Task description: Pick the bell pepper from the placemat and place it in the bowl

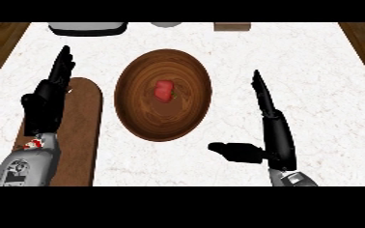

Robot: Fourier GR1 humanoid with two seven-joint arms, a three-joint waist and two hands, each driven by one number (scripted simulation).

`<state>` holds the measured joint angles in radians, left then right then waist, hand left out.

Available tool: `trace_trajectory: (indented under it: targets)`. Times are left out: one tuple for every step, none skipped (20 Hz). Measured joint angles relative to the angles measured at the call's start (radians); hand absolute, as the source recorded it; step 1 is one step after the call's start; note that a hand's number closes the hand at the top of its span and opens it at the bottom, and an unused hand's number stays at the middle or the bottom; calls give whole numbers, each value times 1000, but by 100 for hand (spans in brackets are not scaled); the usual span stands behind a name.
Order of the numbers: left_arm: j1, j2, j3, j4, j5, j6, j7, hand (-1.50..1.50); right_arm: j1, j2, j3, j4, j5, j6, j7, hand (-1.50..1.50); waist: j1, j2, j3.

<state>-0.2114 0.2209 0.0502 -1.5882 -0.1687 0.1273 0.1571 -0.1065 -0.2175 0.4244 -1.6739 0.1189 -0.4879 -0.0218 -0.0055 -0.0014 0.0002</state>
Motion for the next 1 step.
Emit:
trace_trajectory:
  targets:
    - [-2,2,6,0,6,-7,5,0,40,-6,12,-40,8,1,-2,-150,0,0,0]
